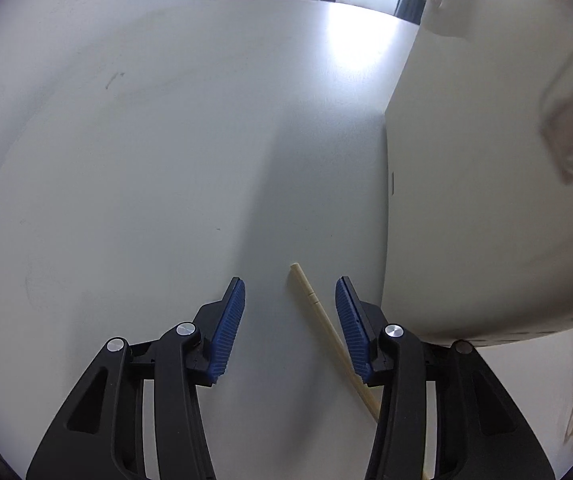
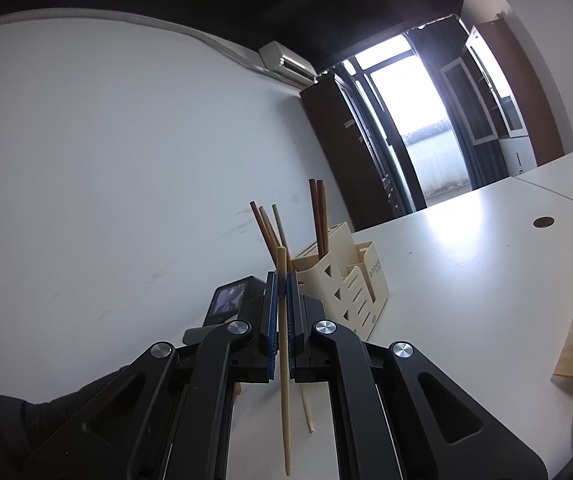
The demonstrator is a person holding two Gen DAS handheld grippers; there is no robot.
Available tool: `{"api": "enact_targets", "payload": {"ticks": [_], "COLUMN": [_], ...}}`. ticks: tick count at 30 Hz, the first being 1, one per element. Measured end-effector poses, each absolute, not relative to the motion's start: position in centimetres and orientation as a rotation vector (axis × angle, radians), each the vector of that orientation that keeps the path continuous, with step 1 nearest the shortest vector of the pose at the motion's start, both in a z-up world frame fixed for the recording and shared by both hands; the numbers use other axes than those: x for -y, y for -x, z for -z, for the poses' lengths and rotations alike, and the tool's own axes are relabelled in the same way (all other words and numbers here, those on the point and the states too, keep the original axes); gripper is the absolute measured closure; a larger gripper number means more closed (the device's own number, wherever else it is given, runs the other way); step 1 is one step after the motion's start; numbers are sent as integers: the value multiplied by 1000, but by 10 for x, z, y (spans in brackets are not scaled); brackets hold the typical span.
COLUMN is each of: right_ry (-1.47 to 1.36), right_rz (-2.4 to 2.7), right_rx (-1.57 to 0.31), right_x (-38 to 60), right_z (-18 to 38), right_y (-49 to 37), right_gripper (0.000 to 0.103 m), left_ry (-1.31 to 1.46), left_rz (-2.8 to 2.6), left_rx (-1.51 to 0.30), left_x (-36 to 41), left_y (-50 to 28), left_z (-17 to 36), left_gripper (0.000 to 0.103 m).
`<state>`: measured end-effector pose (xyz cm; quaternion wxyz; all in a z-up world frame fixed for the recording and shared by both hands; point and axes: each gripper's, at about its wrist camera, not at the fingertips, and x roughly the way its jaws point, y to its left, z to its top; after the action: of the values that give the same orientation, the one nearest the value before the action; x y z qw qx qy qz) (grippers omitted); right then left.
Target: Organize utensils
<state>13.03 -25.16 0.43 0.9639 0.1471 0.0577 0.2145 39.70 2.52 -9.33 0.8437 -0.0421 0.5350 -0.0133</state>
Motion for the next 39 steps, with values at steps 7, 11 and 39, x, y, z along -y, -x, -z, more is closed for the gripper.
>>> {"api": "enact_targets", "payload": {"ticks": [7,11,39], "right_ry": [-302,-313,-175], "right_rz": [-424,-422,-502], "right_rx": [-116,-116,2], "right_x": [250,250,217], "right_z": [0,1,-84], "right_y": [-129,-129,-190], "right_gripper": [98,98,98], "left_ry": [19,40,139], "left_rz": [-5,53,344], "left_rx": [-1118,-1131,-412], "left_x": [-16,-18,-20], "left_y": [-403,-392,-285], "left_z": [95,99,-138], "left_gripper": [89,98,99]}}
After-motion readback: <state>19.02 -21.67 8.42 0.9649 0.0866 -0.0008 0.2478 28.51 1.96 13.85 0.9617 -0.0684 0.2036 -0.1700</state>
